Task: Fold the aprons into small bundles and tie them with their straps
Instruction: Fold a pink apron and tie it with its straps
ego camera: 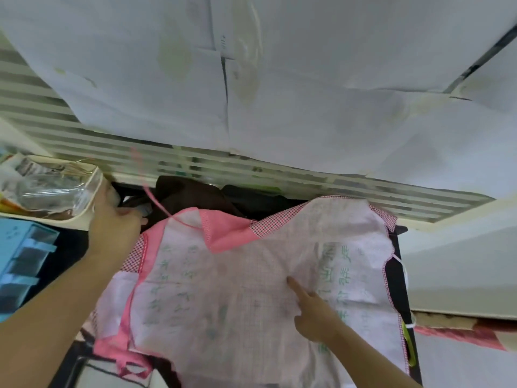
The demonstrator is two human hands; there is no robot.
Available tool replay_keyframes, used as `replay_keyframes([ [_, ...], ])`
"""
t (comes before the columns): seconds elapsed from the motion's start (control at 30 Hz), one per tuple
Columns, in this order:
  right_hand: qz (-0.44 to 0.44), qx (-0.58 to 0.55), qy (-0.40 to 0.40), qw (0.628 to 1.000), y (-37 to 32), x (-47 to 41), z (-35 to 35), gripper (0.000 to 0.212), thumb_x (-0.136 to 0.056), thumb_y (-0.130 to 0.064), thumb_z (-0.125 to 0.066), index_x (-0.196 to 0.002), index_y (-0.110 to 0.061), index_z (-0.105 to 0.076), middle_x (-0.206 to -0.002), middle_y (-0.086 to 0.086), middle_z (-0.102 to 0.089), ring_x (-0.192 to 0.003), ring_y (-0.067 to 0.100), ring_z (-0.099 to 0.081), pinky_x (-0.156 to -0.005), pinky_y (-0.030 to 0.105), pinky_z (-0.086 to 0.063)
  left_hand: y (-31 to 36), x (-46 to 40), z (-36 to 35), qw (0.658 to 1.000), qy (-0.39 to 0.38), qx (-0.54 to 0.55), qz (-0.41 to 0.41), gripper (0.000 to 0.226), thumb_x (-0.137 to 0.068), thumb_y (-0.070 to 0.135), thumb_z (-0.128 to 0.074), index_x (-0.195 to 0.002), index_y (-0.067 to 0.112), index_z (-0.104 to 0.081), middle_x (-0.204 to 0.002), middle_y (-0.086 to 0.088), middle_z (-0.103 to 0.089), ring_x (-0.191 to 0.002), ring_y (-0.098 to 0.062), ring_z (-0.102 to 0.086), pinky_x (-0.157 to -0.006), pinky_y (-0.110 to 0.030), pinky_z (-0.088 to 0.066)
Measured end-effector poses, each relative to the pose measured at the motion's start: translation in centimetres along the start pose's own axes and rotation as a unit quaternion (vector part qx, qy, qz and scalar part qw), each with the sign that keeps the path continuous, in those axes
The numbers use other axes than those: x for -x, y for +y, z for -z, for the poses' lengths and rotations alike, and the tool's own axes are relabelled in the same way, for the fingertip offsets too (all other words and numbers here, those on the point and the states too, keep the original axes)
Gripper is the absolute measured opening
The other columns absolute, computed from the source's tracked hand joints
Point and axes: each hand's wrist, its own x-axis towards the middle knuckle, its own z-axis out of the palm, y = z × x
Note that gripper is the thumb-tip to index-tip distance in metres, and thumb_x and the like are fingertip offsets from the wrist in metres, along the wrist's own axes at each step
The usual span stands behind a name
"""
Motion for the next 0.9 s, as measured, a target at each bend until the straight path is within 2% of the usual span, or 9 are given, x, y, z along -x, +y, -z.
replay_keyframes([
  [0.1, -0.006, -0.006, 0.027, 1.000, -0.8, 0.6, 0.0, 0.087, -0.092, -0.013, -0.049, -0.163, -0.046, -0.010, -0.148, 0.008, -0.047, -0.129, 0.025, -0.055, -0.104, 0.032, -0.050, 0.2, 2.1, -0.5, 0.996, -0.077, -0.038, 0.036, 0.020, -0.093, 0.009, -0.066, -0.112, 0.012, -0.060, -0.089, -0.014, -0.075, -0.068, -0.029, -0.075, -0.069, -0.043, -0.062],
  [0.17, -0.007, -0.037, 0.068, 0.997, -2.3, 0.4, 0.0, 0.075, -0.094, -0.017, -0.052, -0.162, -0.033, -0.023, -0.133, 0.006, -0.057, -0.113, 0.021, -0.063, -0.094, 0.033, -0.056, -0.3, 4.4, -1.9, 0.973, -0.206, -0.073, 0.076, 0.007, -0.099, 0.003, -0.059, -0.100, 0.005, -0.066, -0.077, -0.015, -0.073, -0.055, -0.025, -0.070, -0.057, -0.035, -0.057],
  [0.27, 0.009, -0.324, 0.088, 0.942, -7.0, -0.3, 2.3, 0.060, -0.094, -0.027, -0.072, -0.146, -0.019, -0.045, -0.110, 0.003, -0.069, -0.089, 0.021, -0.073, -0.072, 0.036, -0.063, -2.5, 8.4, -4.4, 0.920, -0.350, -0.155, 0.085, 0.010, -0.096, 0.007, -0.063, -0.094, 0.009, -0.073, -0.081, -0.007, -0.078, -0.070, -0.022, -0.076, -0.066, -0.036, -0.059],
  [0.33, 0.007, -0.465, 0.068, 0.883, -10.9, -0.8, 4.6, 0.050, -0.093, -0.033, -0.076, -0.135, -0.022, -0.052, -0.111, 0.005, -0.068, -0.084, 0.024, -0.073, -0.065, 0.035, -0.062, -4.1, 10.7, -5.1, 0.905, -0.369, -0.209, 0.045, 0.014, -0.090, 0.011, -0.064, -0.087, 0.021, -0.074, -0.081, -0.001, -0.078, -0.078, -0.021, -0.076, -0.073, -0.039, -0.062],
  [0.47, -0.001, -0.408, 0.080, 0.909, -16.6, -2.2, 8.5, 0.014, -0.101, -0.022, -0.062, -0.112, -0.013, -0.063, -0.098, 0.007, -0.065, -0.076, 0.020, -0.060, -0.062, 0.033, -0.054, -7.0, 13.3, -4.2, 0.881, -0.389, -0.271, 0.000, 0.011, -0.089, 0.020, -0.063, -0.083, 0.025, -0.070, -0.075, 0.005, -0.075, -0.071, -0.013, -0.073, -0.069, -0.035, -0.061],
  [0.6, 0.179, -0.623, 0.041, 0.760, -18.7, 0.1, 13.5, 0.031, -0.100, -0.014, -0.065, -0.123, -0.035, -0.064, -0.103, 0.011, -0.071, -0.068, 0.020, -0.059, -0.055, 0.033, -0.044, -10.2, 13.4, -1.9, 0.927, -0.266, -0.266, 0.009, 0.020, -0.090, 0.021, -0.061, -0.073, 0.013, -0.068, -0.063, -0.005, -0.071, -0.051, -0.011, -0.062, -0.059, -0.035, -0.057],
  [0.67, 0.194, -0.578, 0.049, 0.791, -17.5, 1.9, 13.4, 0.040, -0.099, -0.015, -0.067, -0.131, -0.038, -0.060, -0.105, 0.012, -0.074, -0.067, 0.022, -0.059, -0.053, 0.034, -0.042, -11.8, 13.3, -0.6, 0.951, -0.207, -0.228, 0.037, 0.022, -0.091, 0.024, -0.066, -0.074, 0.010, -0.070, -0.064, -0.007, -0.070, -0.057, -0.019, -0.065, -0.060, -0.038, -0.056],
  [0.77, 0.102, -0.425, 0.087, 0.895, -13.7, 2.9, 8.0, 0.024, -0.098, -0.005, -0.063, -0.121, -0.011, -0.067, -0.094, 0.017, -0.075, -0.062, 0.023, -0.059, -0.051, 0.034, -0.042, -14.2, 14.4, 1.0, 0.960, -0.197, -0.127, 0.156, 0.034, -0.071, 0.046, -0.064, -0.066, 0.013, -0.069, -0.060, -0.008, -0.071, -0.056, -0.029, -0.069, -0.065, -0.047, -0.061],
  [0.9, -0.006, -0.361, 0.031, 0.932, -7.0, 5.7, -0.7, 0.016, -0.096, 0.005, -0.056, -0.100, -0.002, -0.070, -0.078, 0.012, -0.072, -0.057, 0.021, -0.061, -0.048, 0.032, -0.041, -16.7, 17.7, 1.0, 0.926, -0.240, -0.118, 0.268, 0.045, -0.080, 0.052, -0.066, -0.076, 0.007, -0.070, -0.062, -0.010, -0.071, -0.053, -0.023, -0.066, -0.058, -0.031, -0.050],
])
